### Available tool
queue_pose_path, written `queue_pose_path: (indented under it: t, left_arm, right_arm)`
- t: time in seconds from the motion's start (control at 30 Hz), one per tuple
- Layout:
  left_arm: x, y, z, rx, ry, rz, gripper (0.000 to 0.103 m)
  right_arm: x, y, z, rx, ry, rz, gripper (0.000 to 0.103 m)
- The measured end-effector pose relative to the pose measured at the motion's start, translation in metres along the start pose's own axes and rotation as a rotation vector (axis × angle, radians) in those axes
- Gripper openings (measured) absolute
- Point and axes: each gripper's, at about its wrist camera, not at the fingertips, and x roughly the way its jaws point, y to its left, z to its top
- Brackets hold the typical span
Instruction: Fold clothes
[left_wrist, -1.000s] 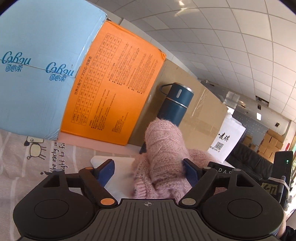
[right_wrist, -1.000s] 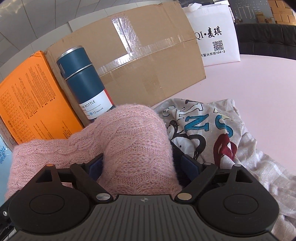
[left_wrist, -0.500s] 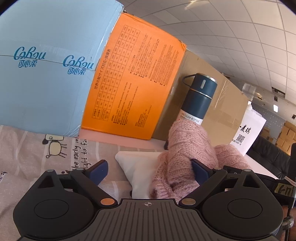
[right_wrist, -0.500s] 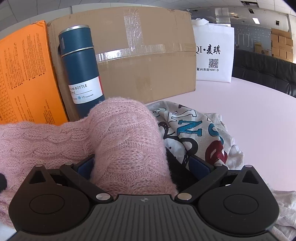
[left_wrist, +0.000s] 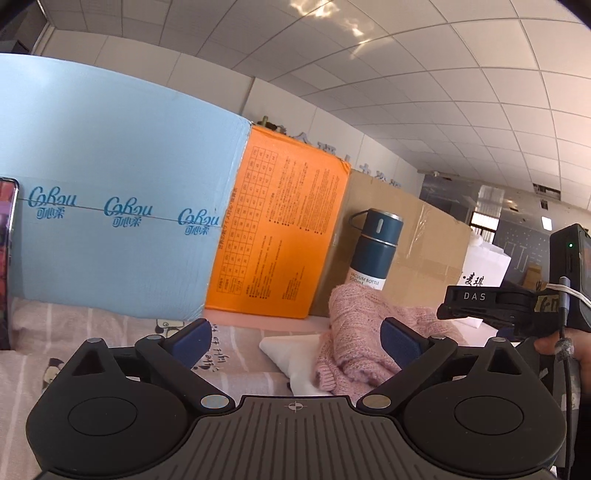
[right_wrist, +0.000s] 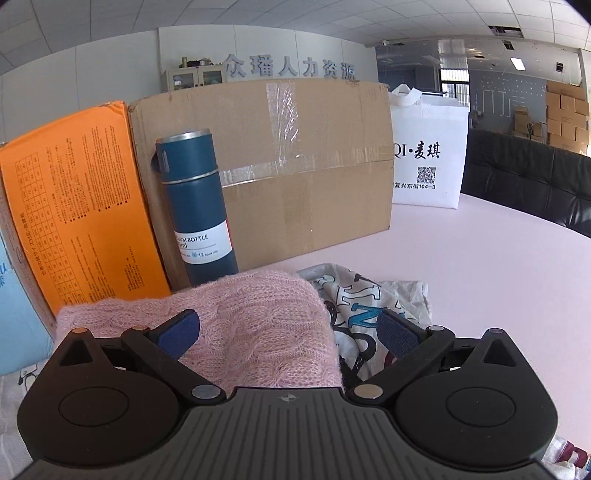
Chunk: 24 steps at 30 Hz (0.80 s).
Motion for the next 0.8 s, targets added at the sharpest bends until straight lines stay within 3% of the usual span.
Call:
queue_pose_path:
  t: [0.13, 0.33, 0.53, 0.7, 0.8]
  left_arm:
    - [-0.041, 0.014, 0.009, -0.001, -0.013, 0.002, 0.101]
    - [-0.12, 0.03, 0.023, 0.07, -0.044, 0.024, 0.103]
    - [-0.186, 0.034, 0.042, 0.11, -0.112, 0.068, 0.103]
    - [-0.231, 0.033, 0.049, 0.162, -0.14, 0.087, 0.103]
    - [-0.26, 0.033, 0.056, 0.187, -0.152, 0.089, 0.103]
  right_arm:
    - [-0.025, -0.002, 0.008, 0.051, -0.102, -0.037, 0.103]
    - [-0.073, 0.021, 0.001, 0.114, -0.207, 0.14, 0.103]
    - [-0.154, 0.064, -0.014, -0.006, -0.297, 0.245, 0.103]
    - [-0.218, 0.072, -0.025, -0.092, -0.292, 0.335, 0.103]
    - [-0.25, 0.069, -0.031, -0.11, -0.278, 0.337, 0.103]
